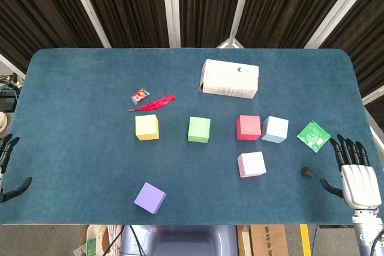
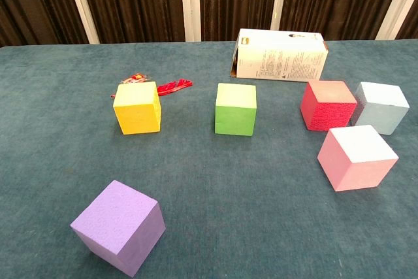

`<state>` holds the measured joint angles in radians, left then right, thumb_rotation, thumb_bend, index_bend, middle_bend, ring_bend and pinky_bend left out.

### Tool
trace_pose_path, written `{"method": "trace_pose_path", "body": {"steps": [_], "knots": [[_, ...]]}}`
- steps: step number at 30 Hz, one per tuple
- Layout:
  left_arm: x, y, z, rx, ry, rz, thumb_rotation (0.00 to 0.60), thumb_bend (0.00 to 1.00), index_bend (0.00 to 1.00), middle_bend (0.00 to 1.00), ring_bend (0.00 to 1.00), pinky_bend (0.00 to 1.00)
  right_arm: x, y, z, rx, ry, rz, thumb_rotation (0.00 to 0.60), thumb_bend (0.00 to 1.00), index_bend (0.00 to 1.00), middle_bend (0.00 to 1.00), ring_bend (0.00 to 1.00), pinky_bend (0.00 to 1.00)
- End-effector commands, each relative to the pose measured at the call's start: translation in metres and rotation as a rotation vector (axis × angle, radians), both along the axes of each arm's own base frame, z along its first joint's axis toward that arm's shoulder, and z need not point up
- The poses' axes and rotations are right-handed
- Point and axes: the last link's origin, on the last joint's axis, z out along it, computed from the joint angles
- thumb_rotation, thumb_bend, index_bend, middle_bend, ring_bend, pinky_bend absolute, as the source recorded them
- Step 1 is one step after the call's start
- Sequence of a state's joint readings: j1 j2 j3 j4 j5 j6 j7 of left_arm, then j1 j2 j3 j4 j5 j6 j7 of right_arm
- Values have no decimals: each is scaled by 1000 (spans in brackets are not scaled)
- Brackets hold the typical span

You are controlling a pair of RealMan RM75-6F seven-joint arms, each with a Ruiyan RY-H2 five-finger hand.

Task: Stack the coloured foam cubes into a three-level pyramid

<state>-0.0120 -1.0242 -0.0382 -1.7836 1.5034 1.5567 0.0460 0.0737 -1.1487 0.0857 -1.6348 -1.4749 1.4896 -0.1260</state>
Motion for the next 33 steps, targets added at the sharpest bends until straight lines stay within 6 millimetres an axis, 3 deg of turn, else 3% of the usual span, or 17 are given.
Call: {"method": "trace_pose_path", "body": {"steps": [1,33], "knots": [[2,-1,-2,-5,0,-6,600,314,45,0,0,0,0,1,0,-1,-2,-2,600,186,0,0,0,0],[3,-3,-3,-2,-7,2,600,314,45,0,0,0,5,-1,-4,18,-111,-22,600,185,0,0,0,0]]}}
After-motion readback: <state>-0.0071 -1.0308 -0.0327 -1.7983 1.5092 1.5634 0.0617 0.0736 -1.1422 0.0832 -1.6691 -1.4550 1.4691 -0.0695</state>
